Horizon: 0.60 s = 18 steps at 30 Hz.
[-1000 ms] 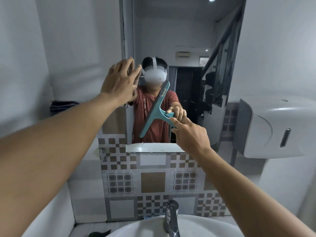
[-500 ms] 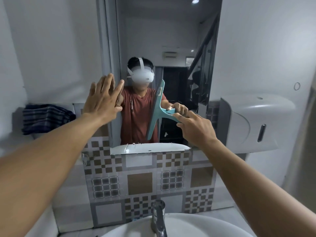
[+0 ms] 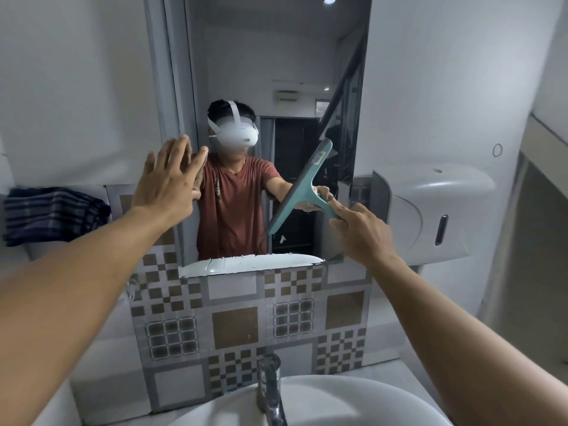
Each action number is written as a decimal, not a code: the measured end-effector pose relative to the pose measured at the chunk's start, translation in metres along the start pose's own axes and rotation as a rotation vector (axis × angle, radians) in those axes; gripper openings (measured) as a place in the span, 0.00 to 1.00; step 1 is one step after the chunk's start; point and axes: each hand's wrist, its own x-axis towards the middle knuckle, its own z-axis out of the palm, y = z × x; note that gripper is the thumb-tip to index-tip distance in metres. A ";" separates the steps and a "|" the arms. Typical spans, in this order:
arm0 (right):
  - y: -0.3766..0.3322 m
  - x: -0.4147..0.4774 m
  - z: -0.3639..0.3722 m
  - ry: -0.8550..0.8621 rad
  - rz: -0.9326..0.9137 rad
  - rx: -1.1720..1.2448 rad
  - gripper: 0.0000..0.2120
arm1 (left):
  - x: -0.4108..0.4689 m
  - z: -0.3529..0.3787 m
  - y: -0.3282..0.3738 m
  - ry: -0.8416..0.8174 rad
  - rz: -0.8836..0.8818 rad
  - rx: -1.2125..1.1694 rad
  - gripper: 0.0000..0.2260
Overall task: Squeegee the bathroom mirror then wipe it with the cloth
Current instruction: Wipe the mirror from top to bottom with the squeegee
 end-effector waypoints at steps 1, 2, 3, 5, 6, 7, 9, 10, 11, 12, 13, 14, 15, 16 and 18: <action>0.002 -0.003 0.001 0.002 0.013 0.016 0.22 | 0.000 0.001 0.001 0.005 -0.002 -0.011 0.43; 0.002 -0.006 0.002 0.007 0.016 0.034 0.22 | 0.000 0.002 0.001 0.013 0.001 -0.019 0.43; 0.002 -0.010 0.004 0.013 0.015 0.049 0.22 | 0.001 0.002 0.001 0.022 0.006 -0.020 0.43; 0.001 -0.015 0.009 0.017 0.018 0.077 0.23 | 0.002 0.002 0.001 0.029 0.009 -0.019 0.43; 0.001 -0.017 0.011 0.020 0.024 0.095 0.23 | 0.002 0.002 0.001 0.030 0.008 -0.021 0.43; 0.001 -0.019 0.013 0.024 0.032 0.111 0.23 | 0.002 0.002 0.001 0.031 0.008 -0.020 0.43; 0.001 -0.021 0.014 0.026 0.052 0.132 0.22 | 0.002 0.001 0.000 0.039 0.009 -0.018 0.42; 0.000 -0.022 0.015 0.030 0.056 0.139 0.21 | 0.002 0.001 0.000 0.041 0.010 -0.020 0.42; -0.001 -0.022 0.015 0.036 0.056 0.147 0.20 | 0.001 0.001 0.000 0.042 0.011 -0.022 0.42; -0.001 -0.022 0.015 0.038 0.055 0.149 0.19 | 0.002 0.000 0.000 0.044 0.014 -0.025 0.42; -0.002 -0.022 0.016 0.038 0.053 0.148 0.19 | 0.001 -0.001 -0.001 0.045 0.017 -0.028 0.42; -0.002 -0.023 0.017 0.038 0.056 0.145 0.19 | 0.001 -0.002 -0.001 0.049 0.021 -0.032 0.42; -0.002 -0.023 0.017 0.039 0.063 0.145 0.19 | 0.001 -0.003 -0.001 0.054 0.027 -0.037 0.42; -0.003 -0.024 0.018 0.039 0.074 0.148 0.19 | 0.001 -0.004 -0.002 0.059 0.035 -0.040 0.42; -0.005 -0.027 0.022 0.040 0.097 0.162 0.18 | 0.001 -0.005 -0.005 0.060 0.052 -0.042 0.42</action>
